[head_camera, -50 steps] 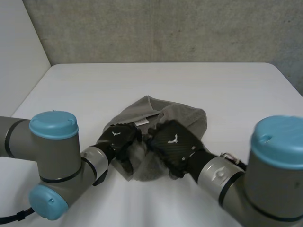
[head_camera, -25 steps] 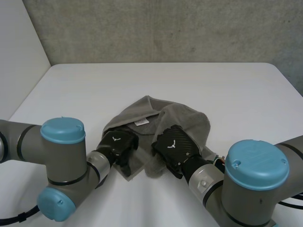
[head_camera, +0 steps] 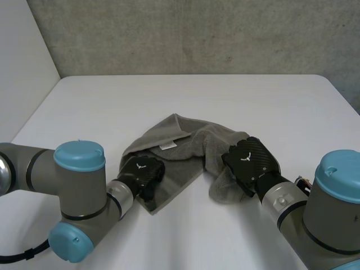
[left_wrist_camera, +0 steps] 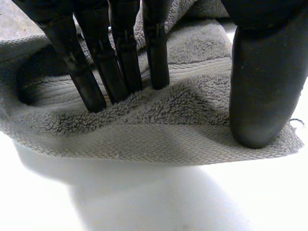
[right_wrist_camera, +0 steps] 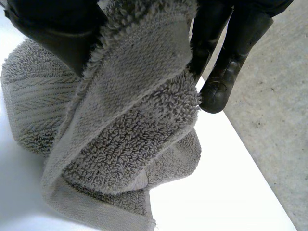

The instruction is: Fold the towel.

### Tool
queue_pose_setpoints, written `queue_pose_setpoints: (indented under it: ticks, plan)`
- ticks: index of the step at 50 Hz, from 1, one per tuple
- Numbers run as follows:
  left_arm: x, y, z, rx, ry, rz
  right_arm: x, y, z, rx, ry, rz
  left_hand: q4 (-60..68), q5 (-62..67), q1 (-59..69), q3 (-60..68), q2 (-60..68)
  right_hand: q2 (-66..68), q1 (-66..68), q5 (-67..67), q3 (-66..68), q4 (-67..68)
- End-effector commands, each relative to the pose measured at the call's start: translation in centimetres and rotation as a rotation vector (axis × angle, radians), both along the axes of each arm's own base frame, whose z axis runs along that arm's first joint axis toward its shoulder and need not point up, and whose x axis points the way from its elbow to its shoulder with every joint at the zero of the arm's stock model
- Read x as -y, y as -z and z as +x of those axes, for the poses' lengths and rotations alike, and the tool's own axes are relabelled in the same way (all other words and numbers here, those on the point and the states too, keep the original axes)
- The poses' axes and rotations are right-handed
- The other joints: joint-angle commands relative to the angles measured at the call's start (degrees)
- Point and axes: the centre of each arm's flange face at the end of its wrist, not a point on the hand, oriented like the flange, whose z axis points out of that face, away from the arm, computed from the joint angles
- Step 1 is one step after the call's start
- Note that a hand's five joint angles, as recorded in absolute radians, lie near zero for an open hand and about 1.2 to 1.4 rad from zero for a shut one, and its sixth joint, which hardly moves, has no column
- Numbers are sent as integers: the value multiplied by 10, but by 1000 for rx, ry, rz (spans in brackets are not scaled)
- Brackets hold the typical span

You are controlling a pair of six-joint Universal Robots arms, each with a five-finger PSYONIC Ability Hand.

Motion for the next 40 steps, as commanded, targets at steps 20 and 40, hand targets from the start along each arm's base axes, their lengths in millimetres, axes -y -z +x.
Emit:
queue_pose_setpoints:
  ticks: [20,40]
  plan:
    - [-2,-20,-4,-45,6,-38,1,-1,0,0,8,-5,180,289,303,233,234,47,49,40,50,36]
    - [2,-62,3,-96,-2,-122,12,-41,-24,-22,56,68,213,322,337,267,268,47,49,40,50,36]
